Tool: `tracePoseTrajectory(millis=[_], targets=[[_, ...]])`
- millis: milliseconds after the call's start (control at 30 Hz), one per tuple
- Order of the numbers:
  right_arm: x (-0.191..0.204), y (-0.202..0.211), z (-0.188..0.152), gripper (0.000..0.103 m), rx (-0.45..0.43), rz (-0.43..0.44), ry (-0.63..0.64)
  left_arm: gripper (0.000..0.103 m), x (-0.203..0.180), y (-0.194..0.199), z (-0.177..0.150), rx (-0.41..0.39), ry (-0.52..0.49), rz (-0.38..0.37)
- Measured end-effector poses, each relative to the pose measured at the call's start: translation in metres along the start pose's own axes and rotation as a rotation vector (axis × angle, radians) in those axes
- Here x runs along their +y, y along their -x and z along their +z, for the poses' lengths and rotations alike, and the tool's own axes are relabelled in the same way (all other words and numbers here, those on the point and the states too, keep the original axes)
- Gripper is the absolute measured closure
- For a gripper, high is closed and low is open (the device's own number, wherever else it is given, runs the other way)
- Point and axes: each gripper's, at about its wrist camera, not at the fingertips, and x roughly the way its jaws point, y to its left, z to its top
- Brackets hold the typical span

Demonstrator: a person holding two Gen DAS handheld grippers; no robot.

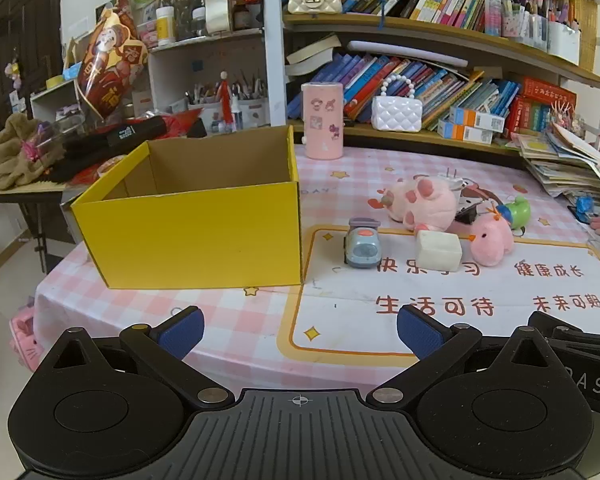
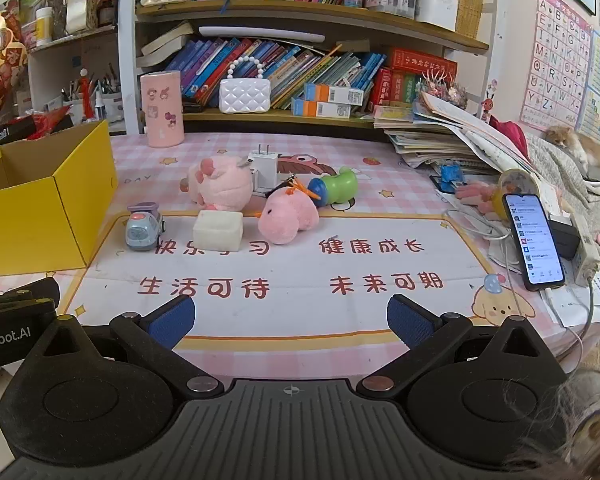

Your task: Organize objects

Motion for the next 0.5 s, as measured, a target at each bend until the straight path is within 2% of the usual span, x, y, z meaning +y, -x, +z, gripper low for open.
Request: tracePoseTrajectory(millis=[500], targets=[[0.0002,0.0000,-0.0003,0.000,0.000,0.003,-0.001,0.000,-0.0006,0.0007,-0.0002,-0.003,0.001,0.000]])
